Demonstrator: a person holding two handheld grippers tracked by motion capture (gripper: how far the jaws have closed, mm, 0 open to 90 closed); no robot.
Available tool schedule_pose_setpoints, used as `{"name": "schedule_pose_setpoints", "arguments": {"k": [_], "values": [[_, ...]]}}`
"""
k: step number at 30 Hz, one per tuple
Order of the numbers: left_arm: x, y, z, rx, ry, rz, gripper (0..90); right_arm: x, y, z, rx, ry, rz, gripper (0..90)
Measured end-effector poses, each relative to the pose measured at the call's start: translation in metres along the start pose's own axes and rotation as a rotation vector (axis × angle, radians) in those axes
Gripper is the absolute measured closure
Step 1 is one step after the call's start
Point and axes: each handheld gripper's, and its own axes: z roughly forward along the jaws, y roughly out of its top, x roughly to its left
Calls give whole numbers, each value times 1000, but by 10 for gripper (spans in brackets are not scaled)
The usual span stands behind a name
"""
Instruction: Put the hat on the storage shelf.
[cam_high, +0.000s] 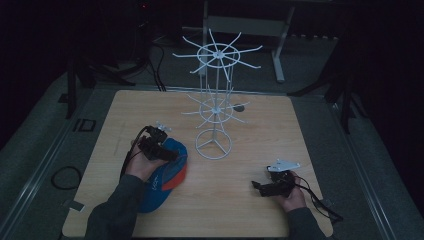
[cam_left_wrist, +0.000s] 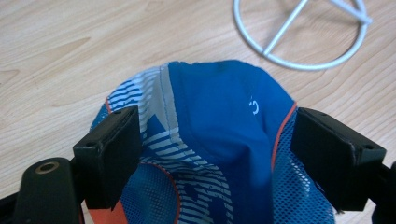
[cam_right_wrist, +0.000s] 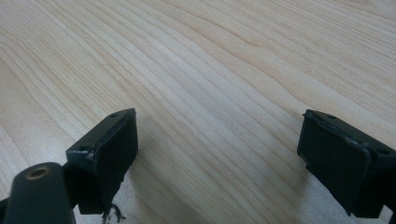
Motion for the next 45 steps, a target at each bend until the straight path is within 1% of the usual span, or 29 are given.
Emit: {"name": "schedule_pose_setpoints", "arguments": {"k": [3,5,6,7,8,9,10,11,12,13,14,18,20,23,28,29,30,34,40,45], "values": [[0,0,6,25,2,8,169,0,0,0,0,0,0,121],[0,0,9,42,11,14,170,0,0,0,0,0,1,121],[-1,0,11,52,8,21,189,0,0,0,0,0,0,121],[-1,-1,12,61,14,30,220,0,0,0,0,0,0,121],[-2,-1,13,73,31,36,252,0,0,0,0,0,1,121],[-2,-2,15,85,33,40,376,0,0,0,0,0,1,121],[-3,-2,16,92,29,41,376,0,0,0,0,0,1,121],[-3,-2,16,92,29,41,420,0,0,0,0,0,1,121],[-4,-3,17,110,21,63,420,0,0,0,0,0,1,121],[-5,-3,18,120,32,65,582,0,0,0,0,0,1,120],[-6,-3,19,127,35,71,582,0,0,0,0,0,1,120],[-5,-4,18,134,27,83,794,0,0,0,0,0,1,121],[-4,-4,15,131,25,95,858,0,0,0,0,0,0,121],[-2,-5,10,117,19,94,872,0,0,0,0,0,1,121],[1,-6,-2,80,4,90,877,0,0,0,0,0,0,121],[1,-6,-2,80,4,90,877,0,0,0,0,0,0,121],[1,-7,-6,63,2,87,877,0,0,0,0,0,0,121],[3,-7,-15,35,4,83,879,0,0,0,-1,-1,-1,121],[6,-5,-29,-14,-10,69,880,0,0,0,0,0,0,121],[7,-5,-38,-42,-16,63,880,0,0,0,0,0,0,121]]}}
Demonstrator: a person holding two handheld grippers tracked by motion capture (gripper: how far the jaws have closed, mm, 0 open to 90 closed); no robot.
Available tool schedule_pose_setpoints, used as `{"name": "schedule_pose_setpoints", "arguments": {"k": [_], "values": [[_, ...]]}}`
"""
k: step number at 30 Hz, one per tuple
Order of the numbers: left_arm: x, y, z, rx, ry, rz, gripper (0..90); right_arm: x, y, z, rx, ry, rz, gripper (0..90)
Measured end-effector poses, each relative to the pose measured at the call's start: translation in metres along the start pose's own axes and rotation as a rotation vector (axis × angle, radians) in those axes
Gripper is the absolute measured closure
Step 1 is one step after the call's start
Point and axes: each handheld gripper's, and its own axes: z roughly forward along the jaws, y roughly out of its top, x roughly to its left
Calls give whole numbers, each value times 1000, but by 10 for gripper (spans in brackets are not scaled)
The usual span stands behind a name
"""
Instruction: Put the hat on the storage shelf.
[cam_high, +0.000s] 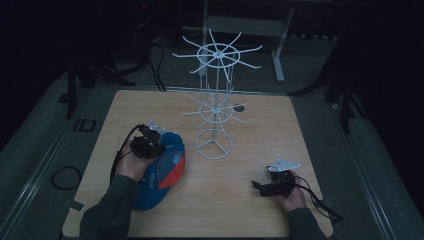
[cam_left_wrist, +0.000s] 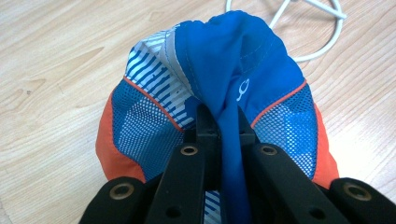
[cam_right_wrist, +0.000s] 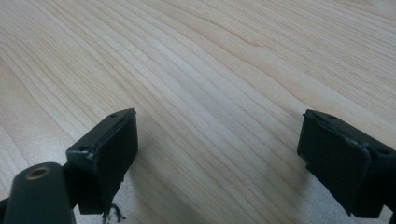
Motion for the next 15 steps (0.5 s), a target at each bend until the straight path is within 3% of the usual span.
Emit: {"name": "schedule_pose_setpoints", "arguments": {"k": [15], "values": [[5,2,-17,-72,-20,-22,881,0,0,0,0,0,1,121]]}}
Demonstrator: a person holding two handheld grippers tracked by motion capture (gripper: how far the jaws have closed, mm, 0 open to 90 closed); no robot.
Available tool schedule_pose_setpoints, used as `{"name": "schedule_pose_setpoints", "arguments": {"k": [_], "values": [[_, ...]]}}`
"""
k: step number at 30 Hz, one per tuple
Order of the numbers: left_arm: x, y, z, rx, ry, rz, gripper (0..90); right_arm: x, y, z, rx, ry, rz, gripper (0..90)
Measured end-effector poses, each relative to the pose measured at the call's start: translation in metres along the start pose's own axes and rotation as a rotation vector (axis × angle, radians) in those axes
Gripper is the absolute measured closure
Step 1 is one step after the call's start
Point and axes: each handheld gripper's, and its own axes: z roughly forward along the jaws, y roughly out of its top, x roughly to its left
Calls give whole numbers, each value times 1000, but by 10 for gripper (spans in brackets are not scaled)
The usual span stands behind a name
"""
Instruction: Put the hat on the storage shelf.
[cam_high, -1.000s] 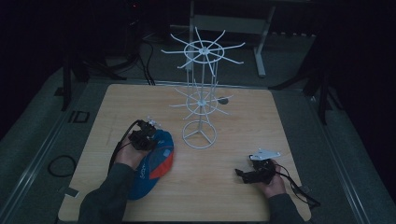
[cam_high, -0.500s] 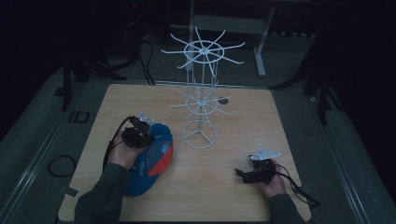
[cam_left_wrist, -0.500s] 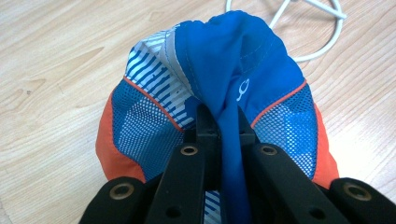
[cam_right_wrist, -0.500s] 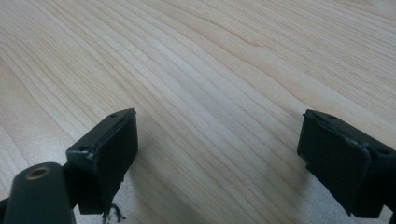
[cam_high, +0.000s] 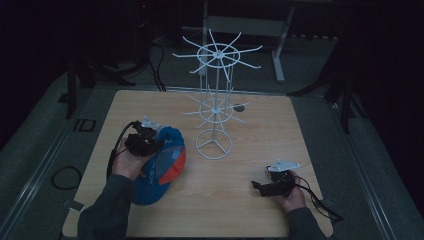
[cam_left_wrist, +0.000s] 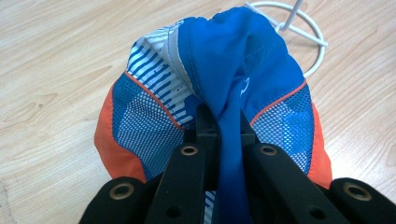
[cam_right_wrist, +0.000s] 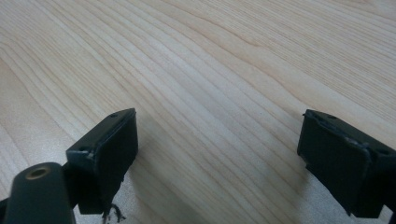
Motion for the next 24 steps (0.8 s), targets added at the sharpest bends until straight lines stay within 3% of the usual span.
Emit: {"name": "schedule_pose_setpoints", "arguments": {"k": [10,24], "values": [[-1,3,-9,-32,-7,9,880,0,0,0,0,0,1,121],[5,3,-24,-89,-34,-10,880,0,0,0,-1,0,-2,121]]}}
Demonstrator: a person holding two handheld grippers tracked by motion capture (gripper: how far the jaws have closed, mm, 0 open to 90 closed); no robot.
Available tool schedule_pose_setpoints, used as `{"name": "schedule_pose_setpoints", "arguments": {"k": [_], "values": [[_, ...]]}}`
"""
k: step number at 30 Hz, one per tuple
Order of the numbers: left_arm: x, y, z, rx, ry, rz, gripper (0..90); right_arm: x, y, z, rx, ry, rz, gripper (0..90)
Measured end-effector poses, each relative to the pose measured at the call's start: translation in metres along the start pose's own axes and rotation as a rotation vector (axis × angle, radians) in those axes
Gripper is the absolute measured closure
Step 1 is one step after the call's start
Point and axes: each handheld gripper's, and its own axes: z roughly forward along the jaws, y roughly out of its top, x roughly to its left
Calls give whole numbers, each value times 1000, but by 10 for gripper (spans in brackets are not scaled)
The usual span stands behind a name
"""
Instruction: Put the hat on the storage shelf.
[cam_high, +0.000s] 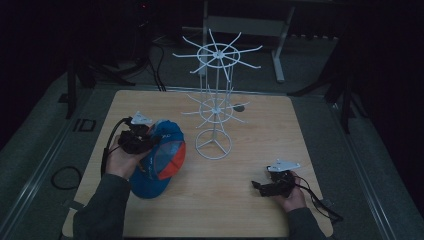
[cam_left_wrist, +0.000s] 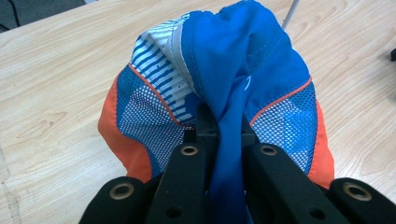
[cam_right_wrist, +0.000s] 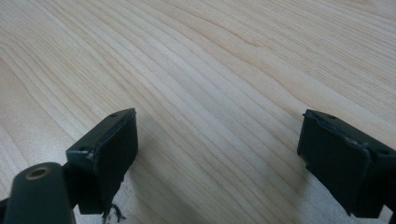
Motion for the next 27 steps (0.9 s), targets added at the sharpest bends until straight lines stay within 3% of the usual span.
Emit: {"name": "schedule_pose_setpoints", "arguments": {"k": [17,27], "values": [[1,5,-14,-63,-31,6,880,0,0,0,-1,0,1,121],[5,7,-24,-122,-80,-4,880,0,0,0,-1,0,1,121]]}}
